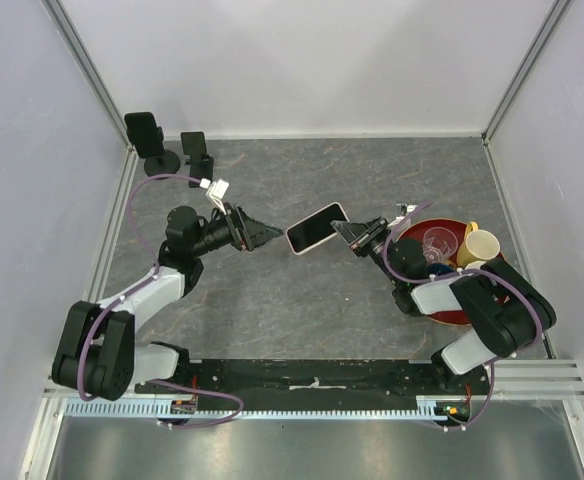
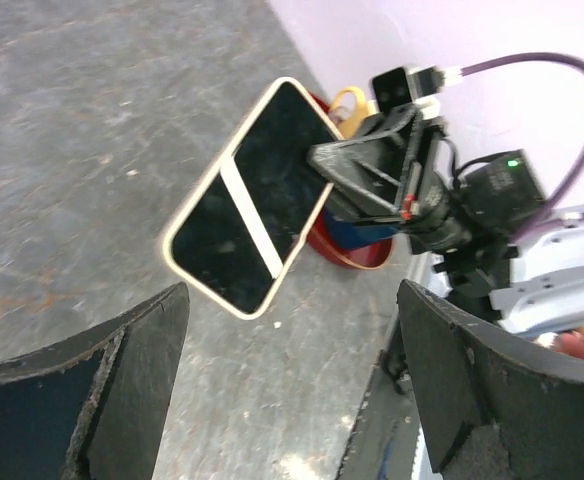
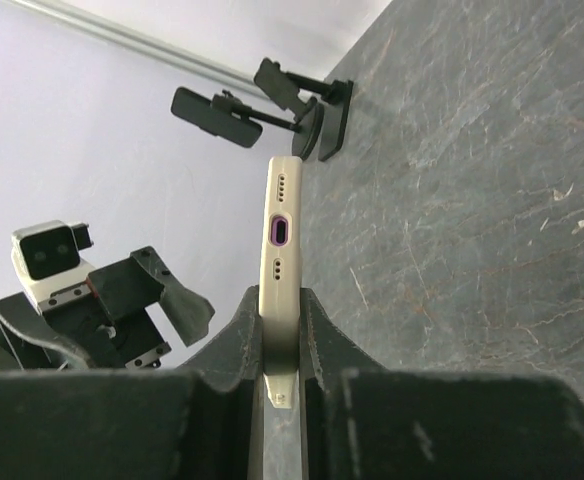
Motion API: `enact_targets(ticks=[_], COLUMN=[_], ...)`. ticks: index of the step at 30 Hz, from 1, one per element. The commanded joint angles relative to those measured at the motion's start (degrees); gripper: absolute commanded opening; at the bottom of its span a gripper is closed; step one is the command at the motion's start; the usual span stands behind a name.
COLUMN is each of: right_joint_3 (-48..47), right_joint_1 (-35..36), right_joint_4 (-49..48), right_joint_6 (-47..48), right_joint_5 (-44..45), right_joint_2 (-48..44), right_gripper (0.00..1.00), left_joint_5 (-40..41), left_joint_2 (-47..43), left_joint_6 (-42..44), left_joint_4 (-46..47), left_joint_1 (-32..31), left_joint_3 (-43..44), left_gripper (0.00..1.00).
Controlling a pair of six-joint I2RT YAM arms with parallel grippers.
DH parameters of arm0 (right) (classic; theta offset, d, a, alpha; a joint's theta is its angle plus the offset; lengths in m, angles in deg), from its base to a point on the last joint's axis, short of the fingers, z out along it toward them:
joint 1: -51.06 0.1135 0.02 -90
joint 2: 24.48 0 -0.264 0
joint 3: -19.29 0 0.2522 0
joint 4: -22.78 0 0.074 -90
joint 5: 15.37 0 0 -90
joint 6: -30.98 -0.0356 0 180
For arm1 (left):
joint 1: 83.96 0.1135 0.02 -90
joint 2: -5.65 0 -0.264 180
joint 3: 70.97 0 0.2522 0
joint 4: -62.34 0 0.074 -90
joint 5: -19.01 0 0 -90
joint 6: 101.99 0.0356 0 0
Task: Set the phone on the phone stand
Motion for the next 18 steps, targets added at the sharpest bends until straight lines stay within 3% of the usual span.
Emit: enact_targets(ticks=[1,13,16,18], right_joint_3=[-0.7,0.1,-0.7,-1.9], right_joint_1=[1.6,8.7,10.6,12.5], right_joint_4=[-30.0,-22.8,-18.5,-17.1], right_joint_6=[-1.5,6.4,10.2,12.2], right_joint_5=[5.0,13.6,14.6,14.9], right_joint_2=[-3.9,-15.4,-18.3,-18.6], right_gripper=[0.0,0.0,0.0,0.0], left_joint_5=[-6.5,-4.0,-2.4,-3.6], left_joint_2=[3.0,3.8,3.6,3.7], left_joint_6=[-9.8,-6.5,-5.7,-6.9], left_joint_4=[16.1,8.4,6.0,10.2], left_joint_1=[-0.4,-2.0,-2.0,-2.3], left_joint_3=[-0.6,1.1,1.2,0.4], left_gripper=[0.89,0.8,0.88,0.89])
